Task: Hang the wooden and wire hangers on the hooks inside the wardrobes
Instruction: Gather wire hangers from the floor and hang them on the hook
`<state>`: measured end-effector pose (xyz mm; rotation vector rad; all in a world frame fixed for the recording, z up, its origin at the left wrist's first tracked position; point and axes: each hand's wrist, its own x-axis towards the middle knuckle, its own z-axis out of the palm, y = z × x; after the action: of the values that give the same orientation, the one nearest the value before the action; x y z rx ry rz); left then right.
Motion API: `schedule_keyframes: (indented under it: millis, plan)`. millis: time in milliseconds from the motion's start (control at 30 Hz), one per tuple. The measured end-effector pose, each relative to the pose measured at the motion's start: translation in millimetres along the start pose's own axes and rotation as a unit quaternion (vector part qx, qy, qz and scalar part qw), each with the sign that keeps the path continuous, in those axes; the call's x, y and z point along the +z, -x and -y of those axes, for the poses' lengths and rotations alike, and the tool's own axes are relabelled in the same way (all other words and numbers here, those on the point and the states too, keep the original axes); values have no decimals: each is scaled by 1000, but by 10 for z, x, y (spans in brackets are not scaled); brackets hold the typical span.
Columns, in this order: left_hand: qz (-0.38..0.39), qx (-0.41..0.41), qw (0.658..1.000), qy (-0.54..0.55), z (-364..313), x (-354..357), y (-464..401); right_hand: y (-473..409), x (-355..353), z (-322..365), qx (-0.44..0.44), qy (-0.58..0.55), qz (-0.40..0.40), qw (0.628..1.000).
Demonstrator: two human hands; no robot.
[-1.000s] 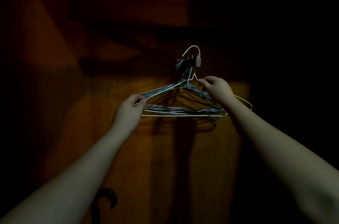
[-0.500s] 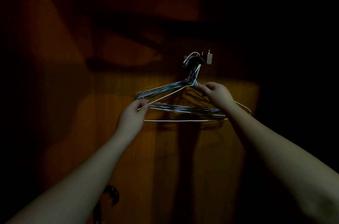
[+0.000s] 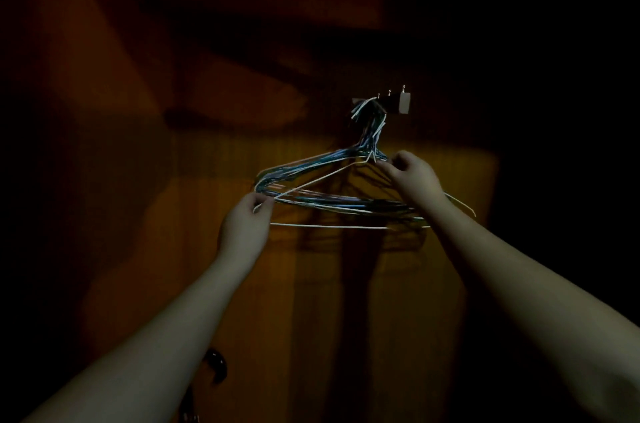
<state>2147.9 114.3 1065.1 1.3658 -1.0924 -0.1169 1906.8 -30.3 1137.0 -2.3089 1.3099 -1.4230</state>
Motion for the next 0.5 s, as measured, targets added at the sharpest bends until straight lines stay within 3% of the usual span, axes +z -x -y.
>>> schedule_keyframes:
  millis: [267, 500]
  plan:
    - [-44, -44, 998, -16, 205, 45, -160, -74, 59, -11, -47, 160, -46, 985]
    - [-86, 46, 980, -174, 133, 56, -230, -93, 52, 26, -84, 205, -59, 974]
